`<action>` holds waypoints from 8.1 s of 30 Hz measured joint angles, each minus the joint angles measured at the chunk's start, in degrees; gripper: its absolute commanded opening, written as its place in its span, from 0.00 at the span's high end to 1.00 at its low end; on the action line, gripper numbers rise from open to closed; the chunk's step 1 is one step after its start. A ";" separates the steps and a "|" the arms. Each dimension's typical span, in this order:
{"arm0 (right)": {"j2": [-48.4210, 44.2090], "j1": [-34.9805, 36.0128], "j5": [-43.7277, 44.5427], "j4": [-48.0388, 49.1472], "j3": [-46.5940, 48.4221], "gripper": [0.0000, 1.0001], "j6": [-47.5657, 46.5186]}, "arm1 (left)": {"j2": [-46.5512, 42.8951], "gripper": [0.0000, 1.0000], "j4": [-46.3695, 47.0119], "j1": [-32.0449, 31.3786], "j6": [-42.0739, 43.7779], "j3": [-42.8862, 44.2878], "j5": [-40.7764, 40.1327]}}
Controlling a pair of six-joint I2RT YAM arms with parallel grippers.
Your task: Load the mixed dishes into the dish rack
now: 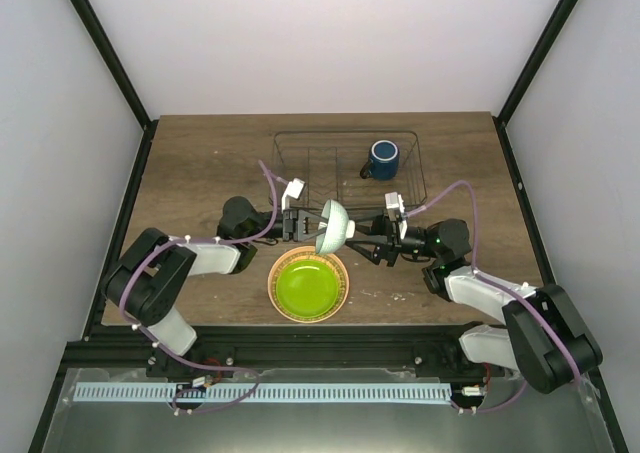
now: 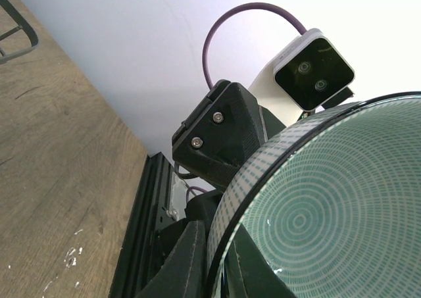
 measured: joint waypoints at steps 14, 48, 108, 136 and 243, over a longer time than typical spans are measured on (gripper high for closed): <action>0.55 0.37 1.90 -3.28 0.00 0.71 -1.18 | 4.66 0.71 3.52 -0.57 -1.18 0.94 0.11; 2.36 1.73 14.05 -15.72 -0.33 0.74 -6.91 | 8.59 0.61 7.02 3.58 -1.64 -7.13 0.59; 19.04 -1.29 65.68 -99.30 54.10 0.82 -24.90 | -36.98 0.49 -92.19 13.44 52.89 9.64 -39.74; 34.93 -5.42 69.53 -109.70 61.88 0.83 -29.62 | -35.93 0.50 -94.42 13.44 53.07 9.27 -37.73; -1.22 -6.34 60.98 -99.38 37.38 0.26 -21.18 | -21.40 0.87 -89.66 -13.90 38.71 -5.88 -47.56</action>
